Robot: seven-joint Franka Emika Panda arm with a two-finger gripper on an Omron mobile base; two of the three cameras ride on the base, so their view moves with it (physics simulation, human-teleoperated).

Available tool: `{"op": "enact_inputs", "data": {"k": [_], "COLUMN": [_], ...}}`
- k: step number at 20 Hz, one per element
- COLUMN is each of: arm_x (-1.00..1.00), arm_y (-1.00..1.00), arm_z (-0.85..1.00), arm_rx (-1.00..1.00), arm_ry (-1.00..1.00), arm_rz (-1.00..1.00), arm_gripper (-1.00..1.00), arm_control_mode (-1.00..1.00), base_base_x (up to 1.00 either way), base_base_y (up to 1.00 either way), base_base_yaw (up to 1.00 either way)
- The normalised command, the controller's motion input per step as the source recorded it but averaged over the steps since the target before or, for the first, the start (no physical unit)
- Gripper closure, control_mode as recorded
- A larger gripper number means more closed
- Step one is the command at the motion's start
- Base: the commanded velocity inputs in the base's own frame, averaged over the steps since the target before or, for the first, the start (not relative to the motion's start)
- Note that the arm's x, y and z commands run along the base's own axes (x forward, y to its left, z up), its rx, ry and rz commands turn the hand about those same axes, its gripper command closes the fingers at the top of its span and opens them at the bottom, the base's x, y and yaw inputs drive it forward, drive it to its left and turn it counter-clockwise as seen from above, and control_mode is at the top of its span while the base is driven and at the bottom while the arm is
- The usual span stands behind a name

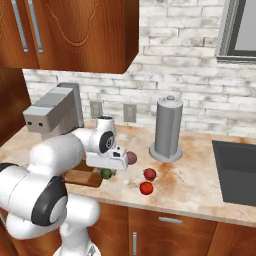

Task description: Place the avocado, onion, tomato, and bell pepper on the cutting board.

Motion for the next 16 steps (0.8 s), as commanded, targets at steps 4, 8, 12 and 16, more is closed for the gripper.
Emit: {"op": "enact_inputs", "data": {"k": [4, 8, 12, 16], "arm_x": [0.00, 0.08, 0.21, 0.46], "arm_y": [1.00, 0.83, 0.63, 0.28], "arm_z": [0.50, 0.45, 0.26, 0.05], "arm_rx": [-0.08, -0.01, 0.00, 0.00], "arm_ry": [-0.13, -0.03, 0.00, 0.00], "arm_rz": [0.04, 0.10, 0.15, 0.14], "arm_gripper": [1.00, 1.00, 1.00, 1.00], "arm_control_mode": [-1.00, -1.00, -1.00, -1.00], "base_base_x": [0.00, 0.00, 0.00, 0.00], "base_base_y": [0.00, 0.00, 0.00, 0.00], "base_base_yaw": [0.00, 0.00, 0.00, 0.00]}}
